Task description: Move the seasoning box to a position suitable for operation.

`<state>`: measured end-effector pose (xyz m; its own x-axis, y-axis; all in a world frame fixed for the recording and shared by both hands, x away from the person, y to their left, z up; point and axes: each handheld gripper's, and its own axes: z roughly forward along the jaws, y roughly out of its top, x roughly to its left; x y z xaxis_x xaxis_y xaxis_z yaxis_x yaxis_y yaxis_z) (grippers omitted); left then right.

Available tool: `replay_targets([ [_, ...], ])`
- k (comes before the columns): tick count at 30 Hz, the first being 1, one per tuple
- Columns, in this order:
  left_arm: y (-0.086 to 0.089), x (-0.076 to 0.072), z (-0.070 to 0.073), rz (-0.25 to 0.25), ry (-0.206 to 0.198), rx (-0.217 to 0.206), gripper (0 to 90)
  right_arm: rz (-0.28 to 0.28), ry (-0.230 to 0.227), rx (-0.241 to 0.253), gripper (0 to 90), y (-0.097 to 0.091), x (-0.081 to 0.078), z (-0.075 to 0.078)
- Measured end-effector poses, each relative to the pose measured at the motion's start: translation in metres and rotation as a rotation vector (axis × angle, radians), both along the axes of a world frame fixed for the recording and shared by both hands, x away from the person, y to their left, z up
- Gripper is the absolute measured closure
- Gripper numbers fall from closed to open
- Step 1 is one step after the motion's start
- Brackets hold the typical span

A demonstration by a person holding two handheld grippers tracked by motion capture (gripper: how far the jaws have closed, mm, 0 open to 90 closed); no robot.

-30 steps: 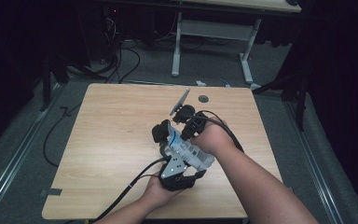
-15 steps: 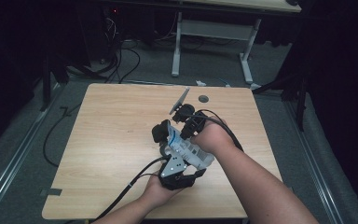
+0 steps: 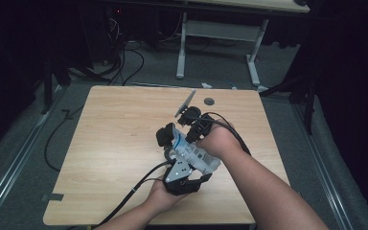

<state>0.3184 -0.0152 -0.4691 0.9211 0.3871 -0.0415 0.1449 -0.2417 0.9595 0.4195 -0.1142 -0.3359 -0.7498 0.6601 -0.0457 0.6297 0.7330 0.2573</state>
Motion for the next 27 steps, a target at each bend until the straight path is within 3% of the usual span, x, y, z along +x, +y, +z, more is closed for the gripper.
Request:
replay_targets([
  [16, 0.001, 0.0, -0.001, 0.001, -0.005, 0.006, 56.0, 0.0, 0.004, 0.004, 89.9, 0.001, 0.0, -0.001],
  [27, 0.008, -0.008, -0.011, -0.003, -0.02, 0.043, 55.5, 0.0, 0.014, 0.018, 89.9, -0.004, -0.009, -0.001],
])
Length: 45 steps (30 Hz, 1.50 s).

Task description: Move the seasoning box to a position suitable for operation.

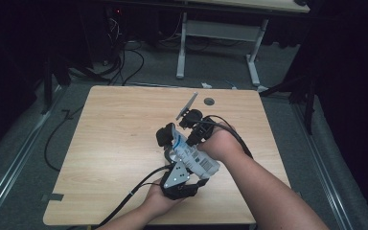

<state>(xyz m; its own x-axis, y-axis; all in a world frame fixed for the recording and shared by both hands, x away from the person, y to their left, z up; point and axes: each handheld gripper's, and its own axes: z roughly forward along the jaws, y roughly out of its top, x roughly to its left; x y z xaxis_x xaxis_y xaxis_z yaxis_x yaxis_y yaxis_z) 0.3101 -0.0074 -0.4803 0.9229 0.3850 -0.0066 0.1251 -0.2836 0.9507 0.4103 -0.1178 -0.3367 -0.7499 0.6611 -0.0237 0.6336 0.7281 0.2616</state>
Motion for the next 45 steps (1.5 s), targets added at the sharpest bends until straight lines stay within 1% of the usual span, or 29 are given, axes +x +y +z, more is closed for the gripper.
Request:
replay_targets([
  [9, 0.001, -0.003, -0.005, -0.01, 0.006, 0.004, 54.7, -0.009, 0.008, 0.001, 89.9, -0.003, -0.004, -0.001],
  [10, 0.001, -0.003, -0.007, -0.013, 0.002, 0.012, 54.6, -0.017, 0.014, 0.001, 89.9, -0.004, -0.006, -0.001],
  [13, 0.001, -0.004, -0.009, -0.018, -0.001, 0.023, 54.4, -0.012, 0.013, 0.003, 89.8, -0.006, -0.007, -0.002],
  [14, 0.001, -0.004, -0.011, -0.017, -0.001, 0.025, 54.3, -0.018, 0.017, 0.005, 89.9, -0.007, -0.008, -0.003],
  [20, 0.003, -0.004, -0.019, -0.024, 0.017, 0.047, 53.1, -0.023, 0.019, 0.008, 89.8, -0.013, -0.012, -0.005],
  [24, 0.005, -0.004, -0.023, -0.025, 0.015, 0.064, 52.7, -0.031, 0.021, 0.011, 89.8, -0.015, -0.015, -0.006],
  [26, 0.005, -0.004, -0.023, -0.025, 0.016, 0.068, 52.5, -0.033, 0.028, 0.018, 89.8, -0.016, -0.016, -0.006],
  [29, 0.006, -0.003, -0.026, -0.022, 0.018, 0.069, 52.1, -0.031, 0.025, 0.016, 89.8, -0.018, -0.017, -0.005],
  [31, 0.007, -0.003, -0.027, -0.021, 0.019, 0.076, 51.9, -0.037, 0.027, 0.02, 89.8, -0.019, -0.019, -0.005],
  [32, 0.009, -0.002, -0.028, -0.02, 0.021, 0.081, 51.8, -0.049, 0.03, 0.018, 89.8, -0.019, -0.02, -0.005],
  [34, 0.009, -0.002, -0.029, -0.02, 0.023, 0.084, 51.7, -0.042, 0.026, 0.02, 89.7, -0.02, -0.02, -0.005],
  [37, 0.01, -0.001, -0.03, -0.022, 0.04, 0.082, 51.4, -0.042, 0.027, 0.021, 89.7, -0.022, -0.021, -0.005],
  [38, 0.01, -0.001, -0.031, -0.022, 0.042, 0.083, 51.3, -0.039, 0.026, 0.023, 89.7, -0.022, -0.022, -0.005],
  [39, 0.01, -0.001, -0.032, -0.021, 0.042, 0.082, 51.3, -0.054, 0.034, 0.025, 89.7, -0.022, -0.023, -0.005],
  [40, 0.01, 0.0, -0.033, -0.021, 0.047, 0.085, 51.1, -0.038, 0.03, 0.024, 89.7, -0.024, -0.023, -0.005],
  [45, 0.01, 0.0, -0.035, -0.018, 0.052, 0.093, 51.0, -0.041, 0.03, 0.026, 89.6, -0.026, -0.025, -0.007],
])
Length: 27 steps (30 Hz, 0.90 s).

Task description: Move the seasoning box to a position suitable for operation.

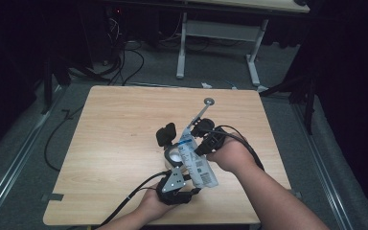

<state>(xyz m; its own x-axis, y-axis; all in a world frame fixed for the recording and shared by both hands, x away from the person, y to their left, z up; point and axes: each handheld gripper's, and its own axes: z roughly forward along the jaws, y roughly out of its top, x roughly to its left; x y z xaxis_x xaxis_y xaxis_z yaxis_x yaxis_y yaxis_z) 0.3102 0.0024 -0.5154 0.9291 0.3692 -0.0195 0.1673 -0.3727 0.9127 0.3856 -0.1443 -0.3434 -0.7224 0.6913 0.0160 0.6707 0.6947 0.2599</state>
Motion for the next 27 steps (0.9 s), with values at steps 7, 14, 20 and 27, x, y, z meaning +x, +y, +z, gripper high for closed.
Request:
replay_targets([
  [7, -0.0001, 0.0028, -0.0016, 0.008, 0.008, -0.002, 50.8, -0.001, -0.001, 0.005, 89.6, -0.0038, -0.0019, 0.0014],
  [14, 0.0009, 0.0052, -0.0033, 0.019, 0.019, 0.001, 50.8, -0.023, 0.003, 0.006, 89.6, -0.0061, -0.0044, 0.0022],
  [20, 0.0017, 0.0083, -0.0052, 0.025, 0.052, -0.007, 51.0, -0.02, 0.001, 0.005, 89.6, -0.0069, -0.0036, 0.0019],
  [27, 0.0015, 0.0065, -0.0047, 0.023, 0.046, -0.006, 50.6, -0.026, 0.003, 0.004, 89.7, -0.0069, -0.0038, 0.0022],
])
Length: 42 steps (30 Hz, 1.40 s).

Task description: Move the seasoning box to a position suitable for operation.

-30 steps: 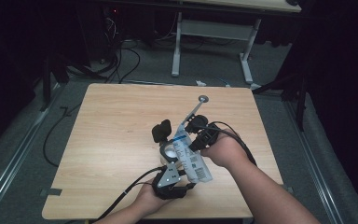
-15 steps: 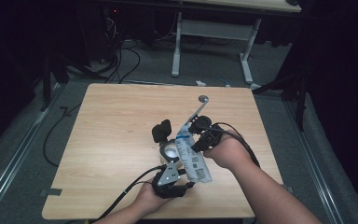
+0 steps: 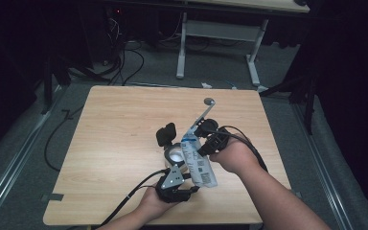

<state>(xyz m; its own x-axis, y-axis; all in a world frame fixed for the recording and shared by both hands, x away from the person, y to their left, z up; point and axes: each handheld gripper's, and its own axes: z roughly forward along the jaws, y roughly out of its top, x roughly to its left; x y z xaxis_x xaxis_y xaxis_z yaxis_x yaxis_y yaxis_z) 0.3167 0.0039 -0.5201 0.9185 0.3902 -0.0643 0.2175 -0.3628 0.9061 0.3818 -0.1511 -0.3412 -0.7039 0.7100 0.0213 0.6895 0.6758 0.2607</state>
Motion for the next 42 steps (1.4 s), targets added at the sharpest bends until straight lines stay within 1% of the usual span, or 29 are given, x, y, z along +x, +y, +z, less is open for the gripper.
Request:
replay_targets([
  [1, 0.0, 0.0, 0.0, -0.001, 0.0, -0.001, 50.4, 0.001, 0.0, 0.0, 89.7, 0.0, 0.0, 0.0],
  [2, 0.0, 0.0, 0.0, -0.001, 0.0, -0.001, 50.1, 0.015, -0.005, 0.001, 89.7, -0.001, 0.001, 0.0],
  [4, 0.001, 0.0, -0.001, -0.002, 0.003, -0.001, 49.2, 0.018, -0.007, 0.006, 89.7, -0.002, 0.001, -0.001],
  [9, 0.002, 0.001, -0.003, 0.0, 0.01, 0.002, 47.6, 0.014, -0.008, 0.008, 89.7, -0.001, 0.001, -0.001],
  [10, 0.002, 0.001, -0.003, 0.0, 0.008, 0.004, 47.2, 0.009, -0.006, 0.007, 89.6, -0.001, 0.001, 0.0],
  [13, 0.002, 0.0, -0.003, 0.005, 0.001, 0.004, 46.1, 0.016, -0.006, 0.004, 89.7, 0.0, 0.002, 0.0],
  [21, 0.004, 0.0, -0.004, 0.006, 0.001, 0.006, 45.4, 0.02, -0.004, 0.002, 89.7, 0.0, 0.002, -0.001],
  [26, 0.005, -0.001, -0.003, 0.004, -0.002, 0.006, 45.4, 0.005, -0.003, 0.005, 89.7, -0.001, 0.001, -0.001],
  [28, 0.006, -0.001, -0.002, 0.003, -0.003, 0.006, 45.4, 0.01, -0.005, 0.005, 89.7, -0.001, 0.001, -0.001],
  [29, 0.007, -0.002, -0.002, 0.005, -0.004, 0.005, 45.4, -0.014, 0.004, 0.005, 89.7, 0.0, -0.001, 0.0],
  [30, 0.008, -0.002, -0.002, 0.007, -0.003, 0.004, 45.4, 0.022, -0.011, 0.006, 89.7, -0.001, 0.001, -0.001],
  [31, 0.008, -0.002, -0.002, 0.007, -0.003, 0.004, 45.4, 0.022, -0.011, 0.006, 89.7, -0.001, 0.001, -0.001],
  [33, 0.011, -0.002, -0.001, 0.01, -0.004, 0.003, 45.4, 0.021, -0.012, 0.005, 89.8, -0.001, 0.002, -0.001],
  [36, 0.02, -0.002, 0.0, 0.023, -0.006, -0.002, 45.2, 0.018, -0.01, 0.002, 89.8, 0.0, 0.001, 0.0],
  [37, 0.02, -0.002, 0.0, 0.023, -0.006, -0.002, 45.2, 0.018, -0.01, 0.002, 89.8, 0.0, 0.001, 0.0],
  [38, 0.027, -0.001, 0.001, 0.03, -0.003, -0.001, 45.1, 0.013, -0.01, 0.002, 89.8, 0.0, 0.0, 0.0],
  [39, 0.027, -0.001, 0.001, 0.03, -0.003, -0.001, 45.0, 0.013, -0.01, 0.002, 89.8, 0.0, 0.0, 0.0],
  [40, 0.035, 0.0, 0.001, 0.045, -0.012, 0.005, 44.9, 0.015, -0.013, -0.002, 89.7, -0.001, 0.0, 0.001],
  [41, 0.035, 0.0, 0.001, 0.045, -0.012, 0.005, 44.8, 0.015, -0.013, -0.002, 89.7, -0.001, 0.0, 0.001],
  [42, 0.043, 0.002, 0.001, 0.061, -0.019, 0.006, 44.7, 0.012, -0.01, 0.009, 89.7, -0.002, 0.0, 0.001],
])
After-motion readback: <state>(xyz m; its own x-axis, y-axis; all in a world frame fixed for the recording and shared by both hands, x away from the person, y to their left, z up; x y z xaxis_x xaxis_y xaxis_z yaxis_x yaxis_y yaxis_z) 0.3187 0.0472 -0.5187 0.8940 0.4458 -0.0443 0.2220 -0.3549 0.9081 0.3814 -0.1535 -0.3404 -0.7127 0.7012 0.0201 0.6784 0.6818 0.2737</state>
